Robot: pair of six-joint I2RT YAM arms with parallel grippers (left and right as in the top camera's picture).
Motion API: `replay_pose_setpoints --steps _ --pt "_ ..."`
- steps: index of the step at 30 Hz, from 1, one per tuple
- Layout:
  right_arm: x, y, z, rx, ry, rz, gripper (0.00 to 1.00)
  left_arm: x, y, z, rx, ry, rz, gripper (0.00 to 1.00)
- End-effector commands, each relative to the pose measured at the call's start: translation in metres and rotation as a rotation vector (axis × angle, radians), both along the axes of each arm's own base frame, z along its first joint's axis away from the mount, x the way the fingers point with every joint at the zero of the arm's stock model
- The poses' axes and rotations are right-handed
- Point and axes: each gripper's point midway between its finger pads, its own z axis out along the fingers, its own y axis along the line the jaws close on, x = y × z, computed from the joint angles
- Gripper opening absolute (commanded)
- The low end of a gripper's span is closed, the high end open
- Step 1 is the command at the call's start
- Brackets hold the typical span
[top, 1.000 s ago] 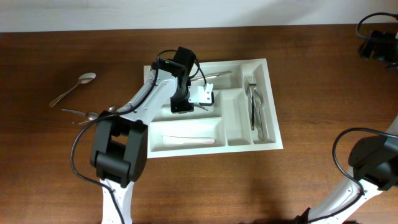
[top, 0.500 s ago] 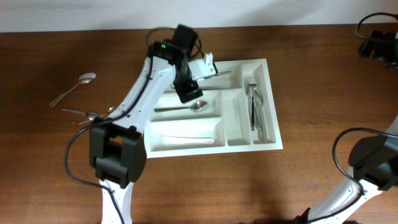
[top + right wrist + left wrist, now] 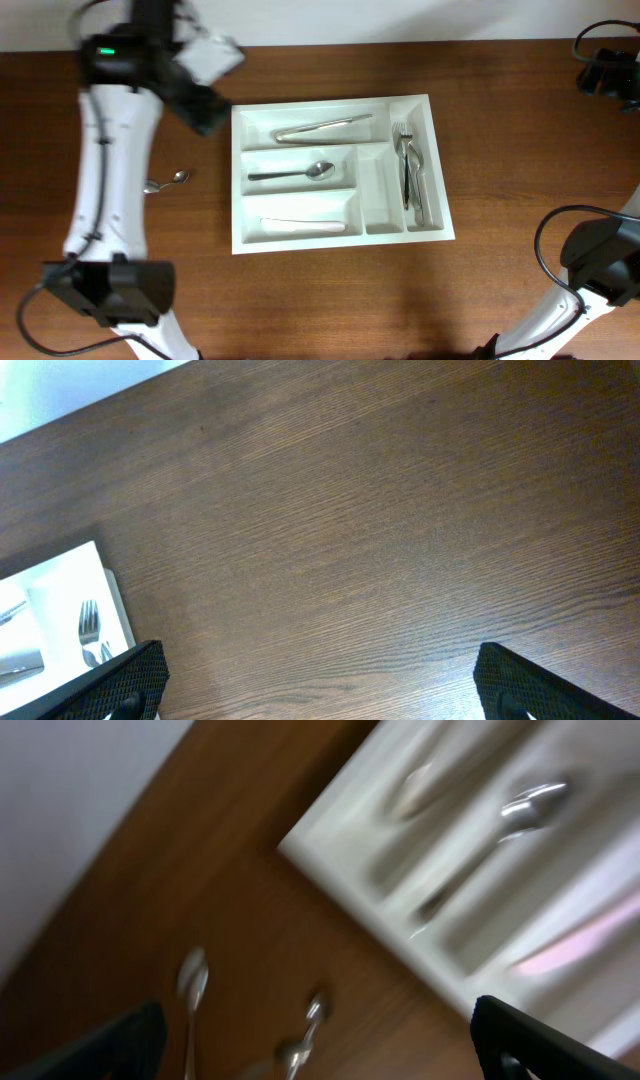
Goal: Pack container
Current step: 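Raise left gripper away from the tray toward the spoons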
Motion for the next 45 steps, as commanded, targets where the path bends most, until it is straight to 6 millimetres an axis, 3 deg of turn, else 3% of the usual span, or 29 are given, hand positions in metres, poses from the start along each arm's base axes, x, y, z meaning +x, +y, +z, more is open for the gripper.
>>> replay_pose_setpoints --steps 1,3,7,11,17,21,30,33,37,45 --pt "-0.002 -0.001 0.002 -0.001 -0.001 -0.012 0.98 0.013 0.076 -0.037 -0.016 0.074 0.198 0.99" --pt "-0.002 -0.001 0.002 -0.001 -0.001 -0.011 0.99 0.020 0.114 -0.056 -0.020 0.090 0.277 0.99" --pt "-0.002 -0.001 0.002 -0.001 -0.001 -0.011 0.99 0.031 0.171 -0.100 -0.027 0.121 0.377 0.98" --pt "-0.002 -0.001 0.002 -0.001 -0.001 -0.011 0.99 0.048 0.204 -0.157 -0.013 0.149 0.378 0.93" --pt "-0.002 -0.001 0.002 -0.001 -0.001 -0.011 0.99 0.064 0.213 -0.207 0.006 0.163 0.327 0.92" --pt "-0.002 -0.001 0.002 -0.001 -0.001 -0.011 0.99 0.073 0.218 -0.223 0.020 0.146 0.332 0.91" --pt "-0.002 -0.001 0.002 -0.001 -0.001 -0.011 0.98 0.078 0.222 -0.240 0.020 0.145 0.335 0.92" --pt "-0.002 -0.001 0.002 -0.001 -0.001 -0.011 0.99 0.076 0.225 -0.247 0.017 0.158 0.340 0.84" --pt "-0.002 -0.001 0.002 0.000 -0.001 -0.011 0.99 0.074 0.229 -0.249 0.014 0.161 0.348 0.84" --pt "-0.002 -0.001 0.002 -0.001 -0.001 -0.011 0.99 0.073 0.212 -0.252 -0.061 0.168 0.259 0.86"
